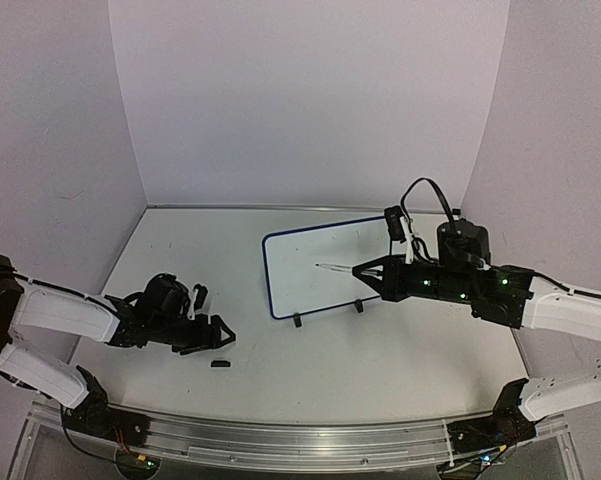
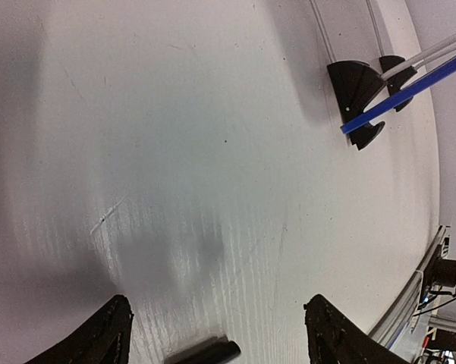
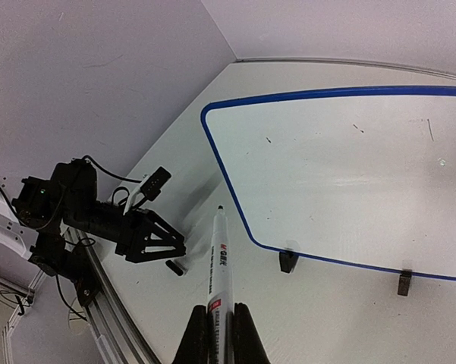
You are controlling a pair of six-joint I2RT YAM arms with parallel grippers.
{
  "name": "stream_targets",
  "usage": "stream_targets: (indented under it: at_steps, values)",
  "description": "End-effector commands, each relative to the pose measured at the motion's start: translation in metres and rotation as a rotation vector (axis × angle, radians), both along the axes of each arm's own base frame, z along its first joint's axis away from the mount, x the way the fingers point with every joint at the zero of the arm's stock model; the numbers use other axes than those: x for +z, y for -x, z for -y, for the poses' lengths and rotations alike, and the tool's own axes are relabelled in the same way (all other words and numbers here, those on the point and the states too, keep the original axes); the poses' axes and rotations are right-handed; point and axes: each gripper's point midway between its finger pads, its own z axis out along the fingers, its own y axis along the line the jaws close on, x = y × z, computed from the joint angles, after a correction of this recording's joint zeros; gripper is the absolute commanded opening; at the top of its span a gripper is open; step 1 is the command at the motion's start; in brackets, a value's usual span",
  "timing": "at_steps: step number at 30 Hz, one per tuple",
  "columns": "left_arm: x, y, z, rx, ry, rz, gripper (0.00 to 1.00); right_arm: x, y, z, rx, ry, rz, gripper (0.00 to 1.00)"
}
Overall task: Write a sentence on the whiteboard
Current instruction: Place the pen cap at the center of the board.
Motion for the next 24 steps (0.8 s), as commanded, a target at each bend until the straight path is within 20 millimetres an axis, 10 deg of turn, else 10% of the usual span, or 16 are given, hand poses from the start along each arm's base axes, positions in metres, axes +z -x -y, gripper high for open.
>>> stream_targets:
  at_steps: [1,12,24]
  values:
    - [0.024,-0.008,-0.003,-0.009,-0.04,0.068,0.8,0.02,-0.002,-0.002,-0.003,-0.025,0.047,0.0]
    - [0.094,-0.021,0.001,-0.126,-0.051,0.208,0.83,0.022,0.001,-0.003,0.012,-0.033,0.04,0.0]
    - [0.197,-0.061,0.05,-0.518,-0.009,0.427,0.82,0.038,0.007,-0.017,0.0,-0.07,0.092,0.0]
